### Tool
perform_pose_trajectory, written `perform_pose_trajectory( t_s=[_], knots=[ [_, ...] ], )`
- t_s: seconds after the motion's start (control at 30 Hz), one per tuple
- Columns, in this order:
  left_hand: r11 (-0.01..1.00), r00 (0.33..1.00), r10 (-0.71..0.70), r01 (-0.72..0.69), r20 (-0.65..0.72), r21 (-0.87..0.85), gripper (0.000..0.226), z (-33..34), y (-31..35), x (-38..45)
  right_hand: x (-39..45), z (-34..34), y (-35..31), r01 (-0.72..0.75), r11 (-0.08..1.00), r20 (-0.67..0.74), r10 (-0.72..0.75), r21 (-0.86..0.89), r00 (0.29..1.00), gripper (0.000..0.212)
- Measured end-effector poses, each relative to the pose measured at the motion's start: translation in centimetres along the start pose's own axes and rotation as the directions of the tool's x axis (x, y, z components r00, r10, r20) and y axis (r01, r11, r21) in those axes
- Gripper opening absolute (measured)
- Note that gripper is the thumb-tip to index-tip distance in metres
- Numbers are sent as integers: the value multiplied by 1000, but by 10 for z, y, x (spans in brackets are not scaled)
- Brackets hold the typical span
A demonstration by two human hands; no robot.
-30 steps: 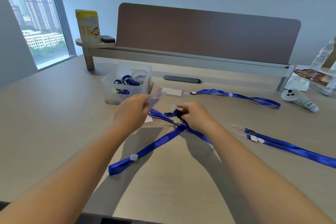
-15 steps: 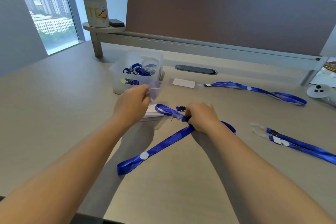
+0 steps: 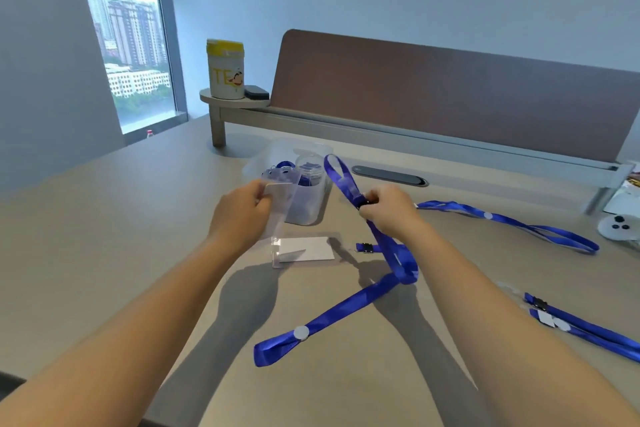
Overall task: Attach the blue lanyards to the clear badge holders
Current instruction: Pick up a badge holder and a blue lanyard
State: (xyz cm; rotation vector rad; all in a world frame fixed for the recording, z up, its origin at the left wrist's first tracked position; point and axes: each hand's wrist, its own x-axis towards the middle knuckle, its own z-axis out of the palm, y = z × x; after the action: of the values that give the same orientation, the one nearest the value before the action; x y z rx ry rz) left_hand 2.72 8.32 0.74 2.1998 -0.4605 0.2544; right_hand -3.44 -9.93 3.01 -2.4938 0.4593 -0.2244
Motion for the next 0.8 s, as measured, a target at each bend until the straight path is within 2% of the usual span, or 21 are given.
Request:
perform_pose_trajectory(
  t_s=[0.1, 0.2, 0.3, 0.4, 0.47, 0.57, 0.63, 0.67, 0.73, 0.8],
  knots=[
    [998, 999, -31, 29, -33, -55, 29, -12, -5, 11, 22, -2, -20, 41, 937, -138, 7, 348, 990, 5],
    [995, 996, -58, 52, -63, -81, 29, -22, -14, 27, 52, 2, -38, 83, 823, -252, 75, 562, 965, 5],
    [992, 991, -96, 87, -92, -95, 27, -29, -25, 46, 82, 8, -54, 114, 753, -357, 169, 648, 919, 6],
    [989, 988, -110, 98, -110, -107, 26, -32, -34, 63, 107, 14, -67, 201, 689, -440, 189, 696, 878, 7],
    [988, 988, -110, 97, -110, -122, 27, -31, -38, 69, 121, 23, -70, 217, 703, -465, 181, 678, 867, 11],
    [985, 987, -115, 100, -110, -138, 26, -28, -44, 76, 137, 44, -64, 154, 871, -460, 90, 467, 884, 12],
    [987, 988, -113, 99, -108, -130, 26, -26, -47, 78, 141, 57, -59, 145, 972, -403, -60, 185, 913, 16],
    [987, 988, -112, 98, -108, -124, 26, -26, -48, 79, 141, 62, -56, 150, 989, -340, -137, 11, 931, 19],
    [989, 988, -105, 93, -109, -115, 26, -25, -49, 79, 138, 67, -55, 176, 923, -174, -246, -343, 954, 25],
    [991, 989, -94, 82, -111, -107, 27, -25, -48, 78, 136, 68, -56, 204, 805, -58, -283, -557, 957, 29]
  ],
)
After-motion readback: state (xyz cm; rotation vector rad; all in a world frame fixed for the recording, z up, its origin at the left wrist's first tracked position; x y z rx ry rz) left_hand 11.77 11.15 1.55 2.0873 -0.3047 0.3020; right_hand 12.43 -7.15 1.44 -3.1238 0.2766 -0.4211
